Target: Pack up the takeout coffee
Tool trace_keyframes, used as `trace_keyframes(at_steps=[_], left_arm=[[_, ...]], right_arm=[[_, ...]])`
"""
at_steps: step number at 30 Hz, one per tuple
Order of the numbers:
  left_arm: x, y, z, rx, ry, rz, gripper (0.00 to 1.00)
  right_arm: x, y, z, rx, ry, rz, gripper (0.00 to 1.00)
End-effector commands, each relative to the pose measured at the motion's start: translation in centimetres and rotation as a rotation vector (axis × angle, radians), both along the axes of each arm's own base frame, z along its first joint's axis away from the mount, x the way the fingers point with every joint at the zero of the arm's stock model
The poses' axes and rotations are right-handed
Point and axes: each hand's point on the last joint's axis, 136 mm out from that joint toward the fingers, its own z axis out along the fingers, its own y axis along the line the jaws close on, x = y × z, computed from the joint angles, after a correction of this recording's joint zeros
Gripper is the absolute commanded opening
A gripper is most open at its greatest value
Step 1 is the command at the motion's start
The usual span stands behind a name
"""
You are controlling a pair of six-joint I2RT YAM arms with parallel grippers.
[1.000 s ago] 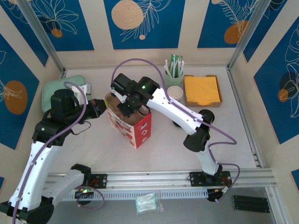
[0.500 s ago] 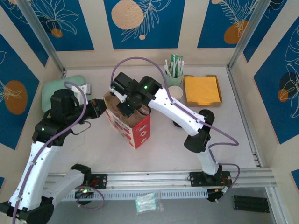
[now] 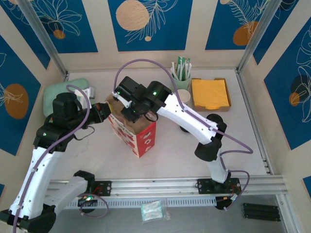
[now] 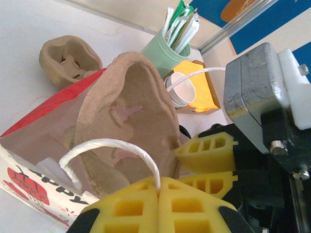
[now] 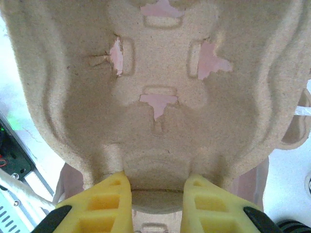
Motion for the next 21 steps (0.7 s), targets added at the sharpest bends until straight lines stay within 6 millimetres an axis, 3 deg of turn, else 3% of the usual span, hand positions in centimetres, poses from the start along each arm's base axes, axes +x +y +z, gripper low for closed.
trace_keyframes(at_steps=[1, 9, 21], left_arm=[[0.1, 0.3, 0.0, 0.007, -0.002, 0.016, 0.00], [0.1, 0.3, -0.1, 0.006, -0.001, 0.014, 0.00], [0.1, 0.3, 0.2, 0.005, -0.006, 0.015, 0.00]], right_arm=[[-1.0, -0.8, -0.6, -0.023, 0.044, 0.008, 0.15], [-1.6, -1.5, -3.6, -0.098, 0.133, -0.002, 0.14], [-1.9, -2.0, -6.0, -0.163, 0.213, 0.002, 0.14]])
